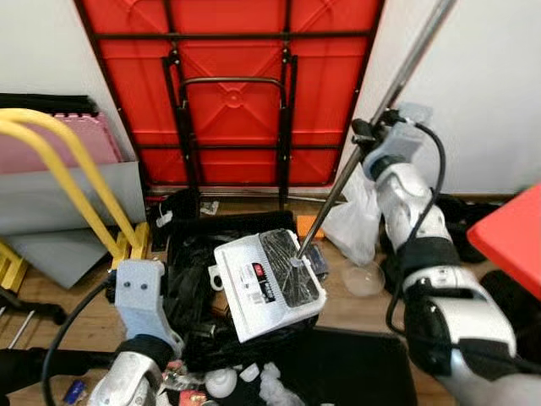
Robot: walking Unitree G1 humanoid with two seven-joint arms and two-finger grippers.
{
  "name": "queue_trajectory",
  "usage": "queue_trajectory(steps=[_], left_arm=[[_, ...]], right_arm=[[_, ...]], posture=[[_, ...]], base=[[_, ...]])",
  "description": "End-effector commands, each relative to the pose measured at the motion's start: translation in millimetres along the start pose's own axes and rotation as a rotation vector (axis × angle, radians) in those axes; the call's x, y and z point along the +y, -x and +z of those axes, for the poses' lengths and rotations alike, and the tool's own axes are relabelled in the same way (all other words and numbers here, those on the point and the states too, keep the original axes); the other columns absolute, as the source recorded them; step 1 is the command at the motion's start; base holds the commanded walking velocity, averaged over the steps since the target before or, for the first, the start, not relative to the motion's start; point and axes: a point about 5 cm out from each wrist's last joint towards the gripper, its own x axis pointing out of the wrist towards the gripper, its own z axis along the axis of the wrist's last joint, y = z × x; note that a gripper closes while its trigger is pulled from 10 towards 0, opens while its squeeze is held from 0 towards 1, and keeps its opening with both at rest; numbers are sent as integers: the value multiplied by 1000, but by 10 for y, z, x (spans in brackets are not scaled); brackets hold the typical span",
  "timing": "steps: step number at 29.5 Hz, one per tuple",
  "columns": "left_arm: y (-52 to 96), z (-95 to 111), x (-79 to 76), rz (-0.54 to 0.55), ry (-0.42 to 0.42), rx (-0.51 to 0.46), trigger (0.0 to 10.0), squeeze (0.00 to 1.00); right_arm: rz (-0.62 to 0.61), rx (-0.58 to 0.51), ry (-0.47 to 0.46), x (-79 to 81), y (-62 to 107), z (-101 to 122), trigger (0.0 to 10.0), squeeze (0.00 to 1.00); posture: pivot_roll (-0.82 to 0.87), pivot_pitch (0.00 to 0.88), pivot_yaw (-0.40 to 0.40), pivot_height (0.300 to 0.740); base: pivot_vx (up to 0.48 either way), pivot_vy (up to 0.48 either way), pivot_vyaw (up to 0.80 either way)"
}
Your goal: Sweep floor
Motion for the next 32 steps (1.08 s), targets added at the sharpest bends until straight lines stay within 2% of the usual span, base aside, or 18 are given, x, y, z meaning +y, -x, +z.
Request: queue_trajectory(steps=[1,2,3,4,6,7,8,10,15,16,18,20,21,23,25,27,32], left_arm=[[43,4,57,75,-8,18,10000,0],[67,13,64,82,-19,25,10000,0],[67,13,64,82,-19,25,10000,0],[95,26,62,80,-25,25,10000,0],[95,26,62,80,-25,25,10000,0],[146,59,53,90,-25,26,10000,0],[146,59,53,90,-25,26,10000,0],[166,89,47,104,-21,20,10000,0],[174,92,38,110,-12,24,10000,0],[176,90,25,108,-9,28,10000,0],[176,90,25,108,-9,28,10000,0],[179,92,4,106,-4,31,10000,0],[179,92,4,106,-4,31,10000,0],[186,97,-10,105,-1,35,10000,0],[186,97,-10,105,-1,35,10000,0],[199,101,-21,106,1,36,10000,0],[204,103,-26,107,2,36,10000,0]], right_arm=[[48,-143,18,143,-85,322,10000,0],[63,-158,22,215,-121,383,10000,0],[63,-158,22,215,-121,383,10000,0],[84,-175,30,304,-155,448,10000,0],[84,-175,30,304,-155,448,10000,0],[138,-202,53,500,-212,570,10000,0],[138,-202,53,500,-212,570,10000,0],[191,-227,86,668,-238,658,10000,0],[233,-253,127,797,-247,725,10000,0],[262,-288,210,930,-246,791,10000,0],[262,-288,210,930,-246,791,10000,0],[322,-369,355,1236,-222,915,10000,0],[322,-369,355,1236,-222,915,10000,0],[343,-426,443,1412,-199,985,10000,0],[343,-426,443,1412,-199,985,10000,0],[366,-515,578,1604,-152,1069,10000,0],[376,-543,613,1664,-134,1092,10000,0]], posture=[[-51,243,-47,740],[-37,258,-55,740],[-37,258,-55,740],[-31,264,-60,740],[-31,264,-60,740],[-21,275,-71,740],[-21,275,-71,740],[-20,277,-74,740],[-24,282,-78,740],[-29,284,-82,740],[-29,284,-82,740],[-33,287,-89,740],[-33,287,-89,740],[-32,290,-95,740],[-32,290,-95,740],[-32,296,-103,740],[-32,296,-103,740]], base=[[0,0,0],[0,0,0],[0,0,0],[0,0,0],[0,0,0],[442,0,0],[442,0,0],[0,0,0],[0,0,0],[0,0,0],[0,0,0],[0,0,0],[0,0,0],[0,0,0],[0,0,0],[0,0,0],[0,0,0]])
